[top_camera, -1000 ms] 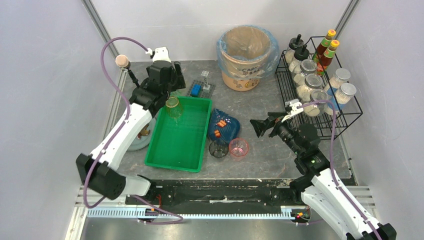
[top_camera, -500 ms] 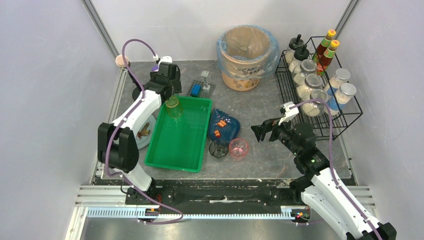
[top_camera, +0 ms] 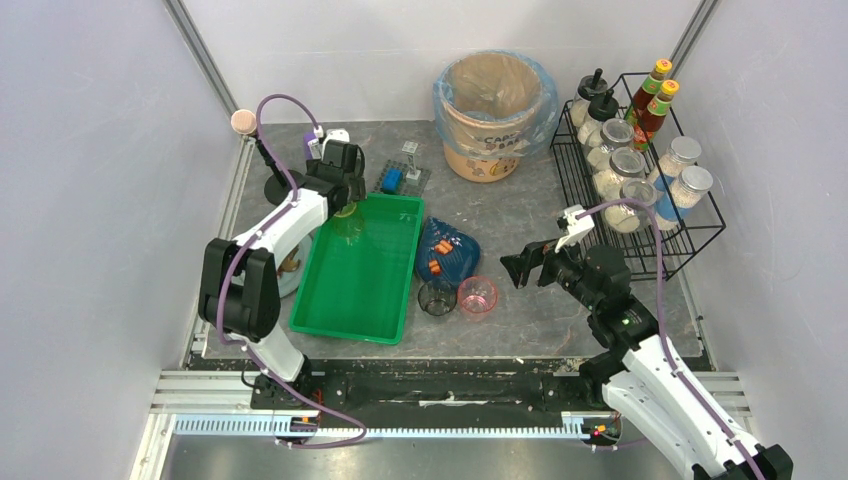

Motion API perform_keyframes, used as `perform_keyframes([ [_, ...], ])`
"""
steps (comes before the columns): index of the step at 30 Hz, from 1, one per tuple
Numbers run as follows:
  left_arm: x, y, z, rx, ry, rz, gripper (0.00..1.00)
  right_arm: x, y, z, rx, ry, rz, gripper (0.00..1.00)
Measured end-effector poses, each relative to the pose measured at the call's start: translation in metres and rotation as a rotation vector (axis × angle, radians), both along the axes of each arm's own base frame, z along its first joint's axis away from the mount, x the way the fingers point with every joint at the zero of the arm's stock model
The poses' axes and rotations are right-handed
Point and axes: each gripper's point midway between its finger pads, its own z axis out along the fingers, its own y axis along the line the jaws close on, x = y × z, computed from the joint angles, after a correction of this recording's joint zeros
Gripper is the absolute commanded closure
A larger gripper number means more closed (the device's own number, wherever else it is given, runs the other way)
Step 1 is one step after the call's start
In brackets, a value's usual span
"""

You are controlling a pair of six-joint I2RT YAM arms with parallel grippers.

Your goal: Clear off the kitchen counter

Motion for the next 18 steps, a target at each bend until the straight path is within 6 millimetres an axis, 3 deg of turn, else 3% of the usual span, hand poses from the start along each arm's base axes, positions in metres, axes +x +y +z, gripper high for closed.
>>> perform_keyframes([
  [3,-0.002,-0.001,-0.003,-0.007,0.006,-0.007,0.16,-0.002,0.000,-0.005,-0.005,0.020,0.004,0.02],
  [8,-0.007,-0.003,0.004,-0.027,-0.003,-0.018,0.11,-0.006,0.002,-0.024,-0.022,0.104,0.014,0.03],
  [14,-0.022,-0.006,0.052,-0.080,-0.088,-0.040,0.11,-0.016,0.004,-0.058,-0.057,0.271,0.028,0.10],
  [18,-0.045,-0.012,0.091,-0.140,-0.157,-0.073,0.11,-0.022,0.007,-0.064,-0.071,0.347,0.050,0.13],
])
